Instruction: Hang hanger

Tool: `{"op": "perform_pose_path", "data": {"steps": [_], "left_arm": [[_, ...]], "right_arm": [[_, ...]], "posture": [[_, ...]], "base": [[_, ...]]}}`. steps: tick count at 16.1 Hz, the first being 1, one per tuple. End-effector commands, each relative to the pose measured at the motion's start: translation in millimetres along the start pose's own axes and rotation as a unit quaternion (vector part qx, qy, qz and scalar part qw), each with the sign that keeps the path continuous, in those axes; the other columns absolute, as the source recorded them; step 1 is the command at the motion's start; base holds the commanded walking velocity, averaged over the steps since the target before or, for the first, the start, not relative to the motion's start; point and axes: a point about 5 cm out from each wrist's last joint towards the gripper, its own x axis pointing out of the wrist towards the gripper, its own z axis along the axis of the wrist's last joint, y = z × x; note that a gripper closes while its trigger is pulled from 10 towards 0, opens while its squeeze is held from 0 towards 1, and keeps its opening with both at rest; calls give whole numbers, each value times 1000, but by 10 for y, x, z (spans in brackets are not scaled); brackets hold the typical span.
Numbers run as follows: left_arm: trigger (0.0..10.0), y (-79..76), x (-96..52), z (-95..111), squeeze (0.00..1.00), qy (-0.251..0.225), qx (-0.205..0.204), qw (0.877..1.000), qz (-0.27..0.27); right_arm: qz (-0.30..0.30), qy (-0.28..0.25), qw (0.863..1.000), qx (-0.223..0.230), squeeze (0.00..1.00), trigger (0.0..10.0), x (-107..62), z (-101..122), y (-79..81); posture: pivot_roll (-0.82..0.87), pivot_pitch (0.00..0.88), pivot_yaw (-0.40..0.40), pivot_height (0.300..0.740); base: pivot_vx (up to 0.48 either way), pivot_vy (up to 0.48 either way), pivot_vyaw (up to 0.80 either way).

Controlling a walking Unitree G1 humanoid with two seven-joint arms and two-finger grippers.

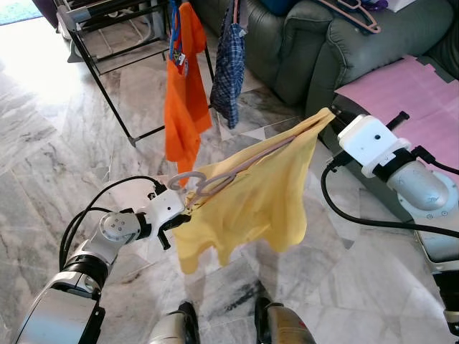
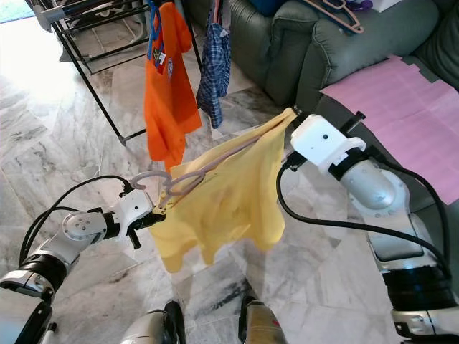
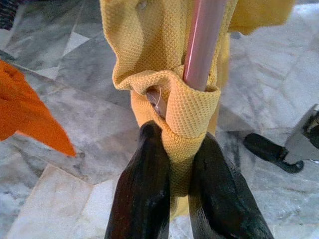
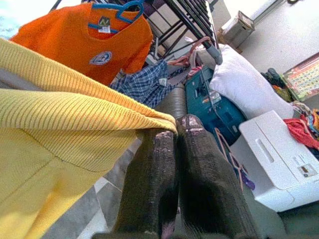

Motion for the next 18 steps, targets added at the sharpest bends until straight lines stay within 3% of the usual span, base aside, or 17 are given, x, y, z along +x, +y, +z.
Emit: {"op": "perform_pose_path", "data": {"steps": [1, 2, 7, 8, 11, 12, 15, 18], "left_arm": [[10000, -126, -138, -375, 0, 86, -35, 995, -28], [10000, -171, -121, -388, 0, 96, -31, 994, -49], [10000, -201, -32, -290, 0, 86, -15, 994, -69], [10000, -219, 5, -250, 0, 86, -3, 993, -82], [10000, -210, 14, -235, 0, 97, 17, 991, -90], [10000, -204, 8, -239, 0, 100, 19, 991, -90], [10000, -209, 7, -237, 0, 105, 24, 989, -99], [10000, -264, 114, -115, 0, 86, 43, 988, -118]], "right_arm": [[-65, -44, 997, -5, 0, 0, -2, 202, -300], [-23, -70, 997, 9, 0, 0, 84, 318, -152], [70, -116, 989, 54, 0, 0, 329, 562, 332], [142, -120, 982, 43, 0, 0, 346, 594, 616], [252, -101, 962, 14, 0, 0, 210, 510, 930], [260, -89, 962, -6, 0, 0, 185, 449, 948], [262, -97, 960, -7, 0, 0, 208, 490, 978], [278, -113, 954, -6, 0, 0, 245, 566, 1206]], "posture": [[-235, 240, 55, 740], [-236, 238, 53, 740], [-234, 236, 47, 740], [-228, 234, 43, 740], [-226, 232, 39, 740], [-226, 232, 39, 740], [-232, 232, 40, 740], [-231, 227, 36, 740]], "base": [[0, 0, 0], [0, 0, 0], [0, 0, 0], [0, 0, 0], [0, 0, 0], [0, 0, 0], [0, 0, 0], [0, 0, 0]]}}
